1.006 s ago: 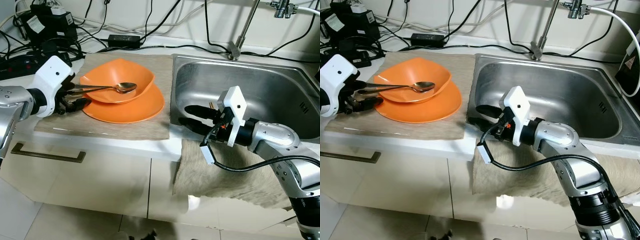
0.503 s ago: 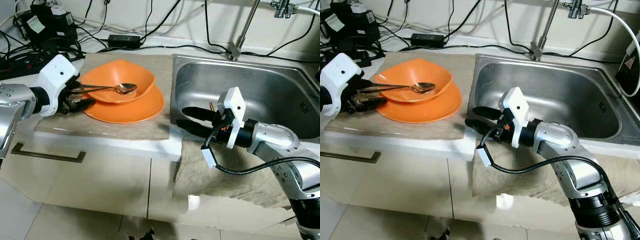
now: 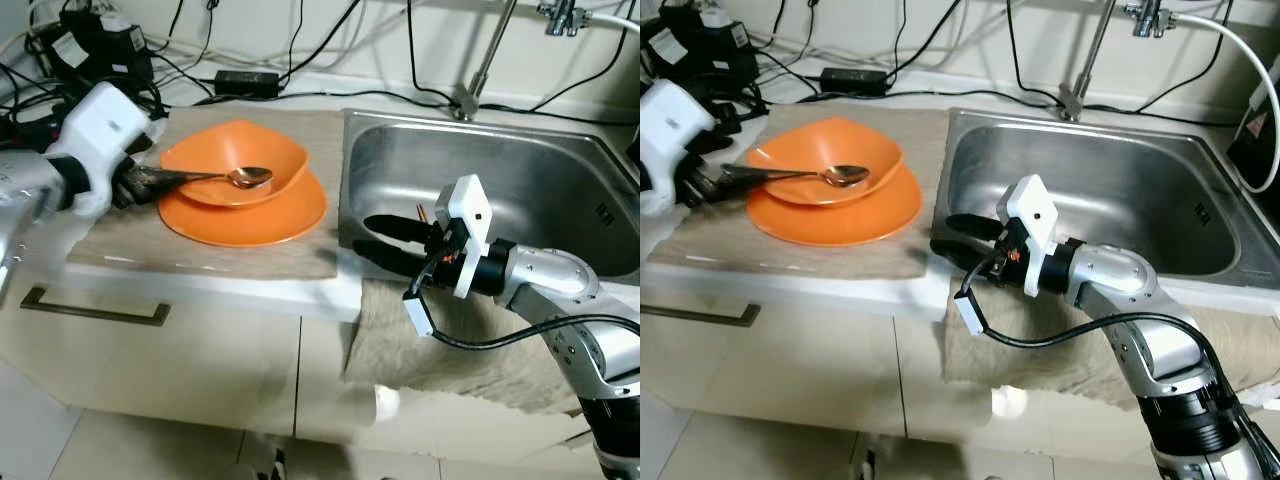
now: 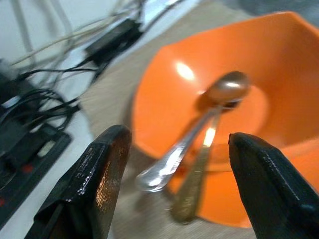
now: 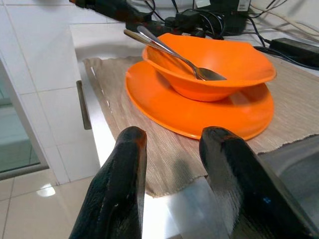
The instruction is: Kitchen organization
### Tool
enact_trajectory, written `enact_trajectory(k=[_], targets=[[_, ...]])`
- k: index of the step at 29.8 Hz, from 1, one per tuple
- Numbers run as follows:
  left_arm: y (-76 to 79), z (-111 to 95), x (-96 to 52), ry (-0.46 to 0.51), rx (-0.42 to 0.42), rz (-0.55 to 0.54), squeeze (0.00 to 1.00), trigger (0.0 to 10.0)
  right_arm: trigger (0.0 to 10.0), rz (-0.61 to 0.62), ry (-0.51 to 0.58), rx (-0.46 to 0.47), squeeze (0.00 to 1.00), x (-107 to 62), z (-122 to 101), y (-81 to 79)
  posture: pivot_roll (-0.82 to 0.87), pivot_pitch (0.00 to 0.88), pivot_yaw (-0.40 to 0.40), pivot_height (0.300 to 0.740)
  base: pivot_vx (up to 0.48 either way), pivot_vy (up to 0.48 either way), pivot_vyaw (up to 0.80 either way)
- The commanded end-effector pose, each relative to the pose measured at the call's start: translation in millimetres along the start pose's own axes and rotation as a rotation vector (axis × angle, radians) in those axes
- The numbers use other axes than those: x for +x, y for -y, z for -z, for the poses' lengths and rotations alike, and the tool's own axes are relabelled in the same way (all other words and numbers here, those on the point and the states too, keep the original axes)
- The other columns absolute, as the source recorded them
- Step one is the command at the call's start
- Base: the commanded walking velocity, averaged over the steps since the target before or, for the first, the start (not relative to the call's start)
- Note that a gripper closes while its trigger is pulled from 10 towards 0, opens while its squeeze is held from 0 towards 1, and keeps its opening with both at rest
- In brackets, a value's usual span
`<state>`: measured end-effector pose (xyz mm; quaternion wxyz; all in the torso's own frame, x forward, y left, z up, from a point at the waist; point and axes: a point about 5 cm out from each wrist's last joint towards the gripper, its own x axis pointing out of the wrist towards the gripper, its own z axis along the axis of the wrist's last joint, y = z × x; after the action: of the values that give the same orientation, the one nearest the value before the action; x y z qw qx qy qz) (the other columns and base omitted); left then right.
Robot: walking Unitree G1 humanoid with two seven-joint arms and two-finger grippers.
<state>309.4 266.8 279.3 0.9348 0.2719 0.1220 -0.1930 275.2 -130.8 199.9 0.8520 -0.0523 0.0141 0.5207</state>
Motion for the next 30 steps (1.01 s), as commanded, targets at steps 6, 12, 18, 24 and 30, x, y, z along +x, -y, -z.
enact_trajectory(k=[6,12,18,24,30], targets=[[7.2,17,-7.4,-0.030,-0.068,0.048,0.00,10.0,10.0,-0.007,0.006,-0.011,0.00,-1.3,-3,-1.0,-0.02,0.000,-0.041,0.740,0.000,0.000,0.00],[7.5,22,-4.8,-0.028,-0.104,0.046,0.00,10.0,10.0,-0.015,0.005,-0.010,0.00,0.0,-3,-1.1,-0.01,0.000,-0.045,0.740,0.000,0.000,0.00],[9.7,26,1.0,-0.033,-0.119,0.054,0.00,10.0,10.0,-0.024,0.003,-0.007,0.00,1.2,-2,-3.3,-0.02,0.000,-0.047,0.740,0.000,0.000,0.00],[20.0,28,8.4,-0.041,-0.108,0.131,0.00,10.0,10.0,-0.022,0.001,-0.008,0.00,0.5,-1,-4.0,-0.02,0.000,-0.036,0.740,0.000,0.000,0.00],[30.7,23,4.2,-0.014,-0.083,0.203,0.00,10.0,10.0,-0.013,-0.001,-0.010,0.00,-2.1,-1,-4.3,-0.03,0.000,-0.032,0.740,0.000,0.000,0.00]])
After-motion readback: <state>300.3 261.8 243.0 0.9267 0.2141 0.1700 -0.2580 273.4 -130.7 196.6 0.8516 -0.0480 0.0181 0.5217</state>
